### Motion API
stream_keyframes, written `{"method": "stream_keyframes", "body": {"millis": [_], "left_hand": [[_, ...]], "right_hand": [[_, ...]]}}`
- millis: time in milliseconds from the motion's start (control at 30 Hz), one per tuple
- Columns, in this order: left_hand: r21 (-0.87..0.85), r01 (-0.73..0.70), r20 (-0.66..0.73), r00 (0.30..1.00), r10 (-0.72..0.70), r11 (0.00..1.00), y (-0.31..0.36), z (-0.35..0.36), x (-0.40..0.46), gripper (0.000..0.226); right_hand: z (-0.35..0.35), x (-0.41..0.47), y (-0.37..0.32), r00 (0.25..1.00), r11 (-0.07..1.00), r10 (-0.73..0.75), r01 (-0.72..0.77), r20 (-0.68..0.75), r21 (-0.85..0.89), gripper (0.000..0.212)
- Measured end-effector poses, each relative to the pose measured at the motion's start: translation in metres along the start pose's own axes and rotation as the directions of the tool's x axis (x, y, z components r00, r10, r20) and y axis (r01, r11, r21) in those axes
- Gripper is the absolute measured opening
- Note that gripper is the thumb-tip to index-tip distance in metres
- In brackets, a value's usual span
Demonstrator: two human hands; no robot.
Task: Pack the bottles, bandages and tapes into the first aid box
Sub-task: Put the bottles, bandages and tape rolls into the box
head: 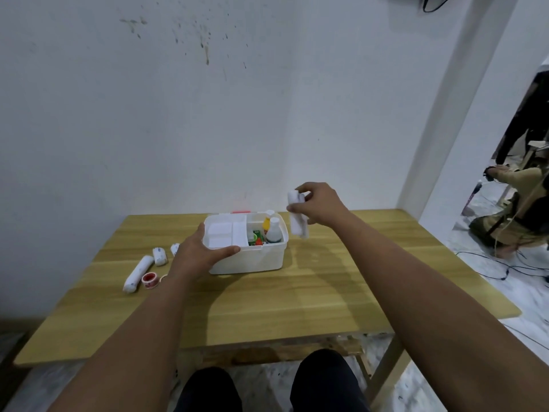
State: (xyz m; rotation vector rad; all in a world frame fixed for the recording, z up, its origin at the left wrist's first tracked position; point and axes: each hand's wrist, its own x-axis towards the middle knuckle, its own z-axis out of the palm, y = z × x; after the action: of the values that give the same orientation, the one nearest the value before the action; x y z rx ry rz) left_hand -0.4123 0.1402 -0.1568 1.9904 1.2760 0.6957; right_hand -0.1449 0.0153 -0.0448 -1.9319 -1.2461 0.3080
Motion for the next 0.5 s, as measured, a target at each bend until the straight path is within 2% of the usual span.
{"method": "stream_keyframes", "body": {"millis": [100, 167, 367, 500], "left_hand": [[-0.01, -0.01, -0.001, 1.0, 0.01, 1.0, 0.001, 0.002, -0.001, 0.122], [-0.01, -0.023, -0.002, 1.0, 0.023, 1.0, 0.001, 0.002, 0.0, 0.122], [-0.046, -0.037, -0.02, 0.999, 0.037, 0.998, 0.004, 0.004, -0.003, 0.11], [-0.019, -0.027, -0.017, 0.999, 0.027, 0.999, 0.005, 0.004, -0.002, 0.11]], "right_hand": [[0.014, -0.004, -0.013, 0.999, 0.993, 0.036, -0.04, 0.035, 0.111, 0.051], [0.027, -0.007, -0.012, 0.999, 0.989, 0.047, -0.05, 0.024, 0.142, 0.051], [0.048, -0.005, -0.005, 0.993, 0.987, 0.04, -0.022, -0.114, 0.157, 0.054], [0.052, -0.007, -0.009, 0.99, 0.994, 0.004, 0.011, -0.141, 0.109, 0.05]]}}
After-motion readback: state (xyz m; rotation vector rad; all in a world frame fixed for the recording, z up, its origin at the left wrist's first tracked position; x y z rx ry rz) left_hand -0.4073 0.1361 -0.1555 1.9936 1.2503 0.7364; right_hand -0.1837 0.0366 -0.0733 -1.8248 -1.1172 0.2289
